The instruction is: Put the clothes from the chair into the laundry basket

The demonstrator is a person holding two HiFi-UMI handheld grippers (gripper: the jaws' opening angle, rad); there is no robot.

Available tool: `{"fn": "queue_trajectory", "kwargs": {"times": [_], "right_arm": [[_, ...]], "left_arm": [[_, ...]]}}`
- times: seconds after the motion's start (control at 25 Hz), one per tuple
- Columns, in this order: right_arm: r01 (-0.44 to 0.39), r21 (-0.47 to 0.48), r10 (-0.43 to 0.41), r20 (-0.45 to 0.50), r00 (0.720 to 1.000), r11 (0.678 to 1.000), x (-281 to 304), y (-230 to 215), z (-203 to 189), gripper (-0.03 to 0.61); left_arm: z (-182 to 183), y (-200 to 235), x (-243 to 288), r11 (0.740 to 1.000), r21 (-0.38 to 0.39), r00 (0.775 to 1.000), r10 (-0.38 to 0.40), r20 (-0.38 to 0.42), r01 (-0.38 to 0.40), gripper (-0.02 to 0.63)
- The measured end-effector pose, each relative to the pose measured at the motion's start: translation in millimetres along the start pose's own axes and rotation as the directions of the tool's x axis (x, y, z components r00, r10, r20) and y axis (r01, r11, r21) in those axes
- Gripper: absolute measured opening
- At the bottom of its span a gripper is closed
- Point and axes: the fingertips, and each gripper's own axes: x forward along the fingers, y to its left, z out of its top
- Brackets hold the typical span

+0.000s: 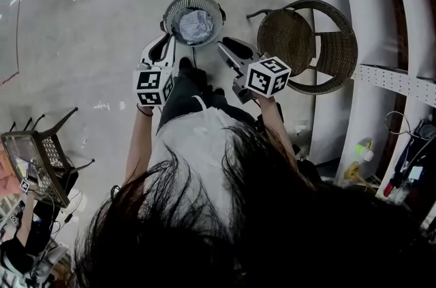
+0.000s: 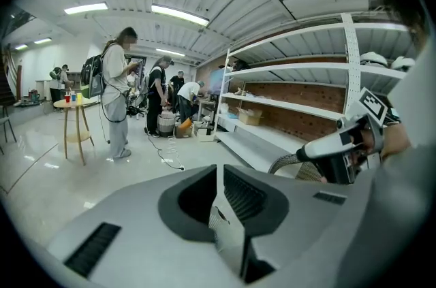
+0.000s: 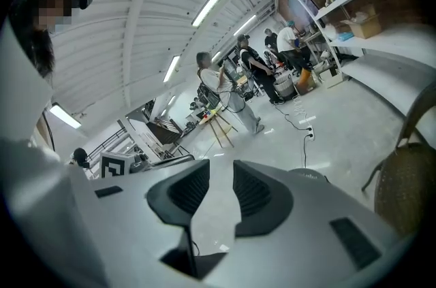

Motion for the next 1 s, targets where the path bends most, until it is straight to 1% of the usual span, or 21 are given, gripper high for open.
{"fn": "queue_trajectory", "kwargs": {"times": [0.2,0.44,0.72,0.84,1.0], "right_arm": [[-0.013,-0.023,0.014,0.024,1.000,1.000,-31,10,-14,0.117],[-0.026,-0.078,0.029,0.043,0.999,0.997,-69,29,-30,0.107],[-0.019,-0.119,0.027,0.067,0.997,0.993,-107,35,-42,0.106],[-0.015,-0.131,0.025,0.080,0.996,0.991,-116,40,-44,0.106],[-0.025,-0.170,0.039,0.080,0.996,0.985,-121,52,-51,0.098]], "left_arm": [[-2,-34,-25,1.000,0.000,1.000,0.005,0.019,-0.005,0.043],[-16,-76,-52,1.000,0.017,1.000,0.000,0.010,0.000,0.042],[-26,-109,-77,1.000,0.014,1.000,0.015,0.025,-0.016,0.043],[-24,-121,-84,1.000,0.022,0.999,0.007,0.036,-0.008,0.043],[-22,-134,-90,0.999,0.036,0.999,-0.005,0.049,0.003,0.043]]}}
